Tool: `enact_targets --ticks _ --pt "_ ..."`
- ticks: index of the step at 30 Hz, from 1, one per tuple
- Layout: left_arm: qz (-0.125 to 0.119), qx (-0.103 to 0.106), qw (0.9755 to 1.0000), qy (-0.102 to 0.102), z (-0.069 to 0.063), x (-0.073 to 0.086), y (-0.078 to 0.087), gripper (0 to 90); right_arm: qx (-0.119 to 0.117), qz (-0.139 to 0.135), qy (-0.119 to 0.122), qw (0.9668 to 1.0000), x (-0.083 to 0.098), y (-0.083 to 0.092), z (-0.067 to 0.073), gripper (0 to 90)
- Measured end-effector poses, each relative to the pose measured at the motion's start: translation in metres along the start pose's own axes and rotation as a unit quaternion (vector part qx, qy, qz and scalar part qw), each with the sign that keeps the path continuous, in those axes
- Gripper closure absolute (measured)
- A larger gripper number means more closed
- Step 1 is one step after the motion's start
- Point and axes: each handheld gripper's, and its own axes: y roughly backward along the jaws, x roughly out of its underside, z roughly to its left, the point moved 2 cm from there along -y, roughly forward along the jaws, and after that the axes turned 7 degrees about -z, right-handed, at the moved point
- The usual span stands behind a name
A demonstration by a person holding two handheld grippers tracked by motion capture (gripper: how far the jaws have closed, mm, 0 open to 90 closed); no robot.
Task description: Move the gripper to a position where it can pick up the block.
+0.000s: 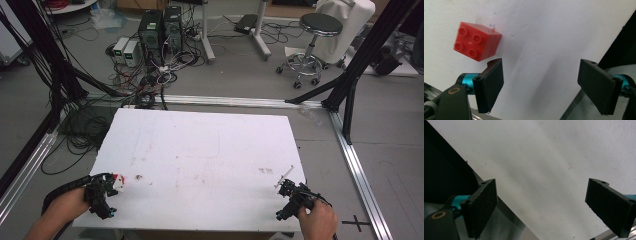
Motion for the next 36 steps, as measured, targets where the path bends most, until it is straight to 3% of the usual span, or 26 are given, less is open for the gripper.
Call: enact_targets --ticks 1,3,6,7,8,13,15,17,21,23,28,31,36 --pt "0.0 0.0 1.0 0.0 0.0 0.0 0.0 21.3 0.0 0.0 0.001 1.0 0.0 0.0 0.0 10.0" --pt "0.003 0.003 0.9996 -0.028 0.004 0.0 0.004 21.3 0.001 0.001 0.001 1.0 0.0 0.0 0.0 10.1" --pt "0.008 0.006 0.999 -0.043 0.008 0.0 0.008 21.3 0.0 0.001 0.003 1.0 0.0 -0.001 0.0 10.1" --pt "0.009 0.007 0.9981 -0.06 0.012 0.001 0.01 21.3 0.0 0.0 0.002 1.0 0.0 -0.001 0.0 10.1" --pt "0.007 0.006 0.9982 -0.06 0.013 0.001 0.011 21.3 0.0 0.001 0.002 1.0 0.0 -0.001 0.0 10.0" --pt "0.014 0.013 0.9955 -0.092 0.021 0.002 0.015 21.3 0.001 -0.003 0.001 1.0 0.0 0.001 -0.001 10.0" --pt "0.013 0.012 0.9931 -0.116 0.023 0.002 0.017 21.3 0.002 -0.004 0.001 1.0 0.001 0.001 -0.001 10.1" --pt "0.015 0.015 0.9917 -0.127 0.026 0.001 0.018 21.3 0.001 -0.004 0.001 1.0 0.0 0.001 -0.001 10.1" --pt "0.011 0.015 0.9899 -0.141 0.034 -0.003 0.019 21.3 0.001 -0.003 0.004 1.0 0.0 0.0 -0.001 10.0" --pt "0.008 0.016 0.9904 -0.137 0.036 -0.003 0.018 21.3 0.001 0.0 0.002 1.0 -0.001 -0.001 0.0 10.0" --pt "0.01 0.024 0.9875 -0.155 0.044 -0.007 0.016 21.3 -0.001 0.003 0.004 1.0 -0.001 -0.002 0.0 10.1" --pt "0.012 0.031 0.9845 -0.172 0.052 -0.01 0.015 21.3 -0.001 0.004 0.004 1.0 -0.002 -0.003 0.0 10.1" --pt "0.011 0.037 0.9832 -0.179 0.059 -0.014 0.012 21.3 -0.001 0.002 0.005 1.0 -0.002 -0.003 0.0 10.1"
